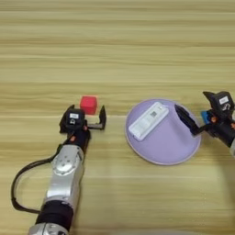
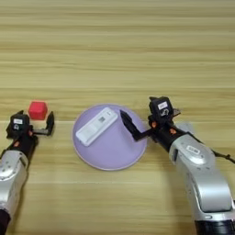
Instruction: Move the objects on the table
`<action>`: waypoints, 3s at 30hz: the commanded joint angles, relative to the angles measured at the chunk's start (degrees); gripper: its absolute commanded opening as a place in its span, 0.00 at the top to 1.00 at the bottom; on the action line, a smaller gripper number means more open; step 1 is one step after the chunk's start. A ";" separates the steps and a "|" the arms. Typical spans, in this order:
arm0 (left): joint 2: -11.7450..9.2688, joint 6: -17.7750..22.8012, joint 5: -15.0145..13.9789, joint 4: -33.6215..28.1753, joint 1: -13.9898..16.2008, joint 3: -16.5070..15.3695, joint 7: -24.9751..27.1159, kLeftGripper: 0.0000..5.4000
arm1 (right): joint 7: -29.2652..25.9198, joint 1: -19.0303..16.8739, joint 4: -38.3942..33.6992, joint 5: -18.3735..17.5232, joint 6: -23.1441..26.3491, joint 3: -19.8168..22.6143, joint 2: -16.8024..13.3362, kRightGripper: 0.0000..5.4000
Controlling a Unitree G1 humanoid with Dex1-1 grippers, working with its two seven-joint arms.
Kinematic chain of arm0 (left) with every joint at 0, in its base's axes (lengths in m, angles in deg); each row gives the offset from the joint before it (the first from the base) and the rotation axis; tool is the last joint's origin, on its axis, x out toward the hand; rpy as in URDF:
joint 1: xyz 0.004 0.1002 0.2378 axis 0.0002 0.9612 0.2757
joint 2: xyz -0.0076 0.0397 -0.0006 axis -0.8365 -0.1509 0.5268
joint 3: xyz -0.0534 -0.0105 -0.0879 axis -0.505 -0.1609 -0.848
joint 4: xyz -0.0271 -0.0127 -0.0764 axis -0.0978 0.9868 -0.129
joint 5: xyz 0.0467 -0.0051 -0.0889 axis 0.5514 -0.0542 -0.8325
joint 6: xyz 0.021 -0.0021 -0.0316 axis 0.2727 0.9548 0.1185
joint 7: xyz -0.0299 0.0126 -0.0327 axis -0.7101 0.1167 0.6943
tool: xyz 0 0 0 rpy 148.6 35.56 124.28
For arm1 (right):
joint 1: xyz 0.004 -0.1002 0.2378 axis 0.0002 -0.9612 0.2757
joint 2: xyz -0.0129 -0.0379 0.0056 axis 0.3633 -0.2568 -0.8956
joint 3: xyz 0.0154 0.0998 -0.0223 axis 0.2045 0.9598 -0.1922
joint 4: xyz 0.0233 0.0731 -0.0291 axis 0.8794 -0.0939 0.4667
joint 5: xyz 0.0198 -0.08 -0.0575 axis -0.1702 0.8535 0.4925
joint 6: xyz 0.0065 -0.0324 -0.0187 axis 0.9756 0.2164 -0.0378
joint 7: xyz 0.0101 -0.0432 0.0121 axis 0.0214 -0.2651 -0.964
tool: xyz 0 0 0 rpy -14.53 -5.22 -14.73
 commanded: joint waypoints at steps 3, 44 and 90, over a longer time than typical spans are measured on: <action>-0.33 -0.27 1.00 7.03 -0.74 -0.24 -0.79 0.00 | 1.32 0.66 3.70 -0.25 -2.27 1.78 0.69 0.01; -0.14 -3.05 0.72 10.38 -1.72 -0.75 -1.09 0.00 | 14.38 0.72 10.71 -0.32 -22.39 15.64 2.21 0.01; 0.37 -9.52 -0.06 8.37 -0.38 -0.17 3.01 0.58 | 14.64 0.75 12.80 -0.10 -22.70 14.97 2.66 0.00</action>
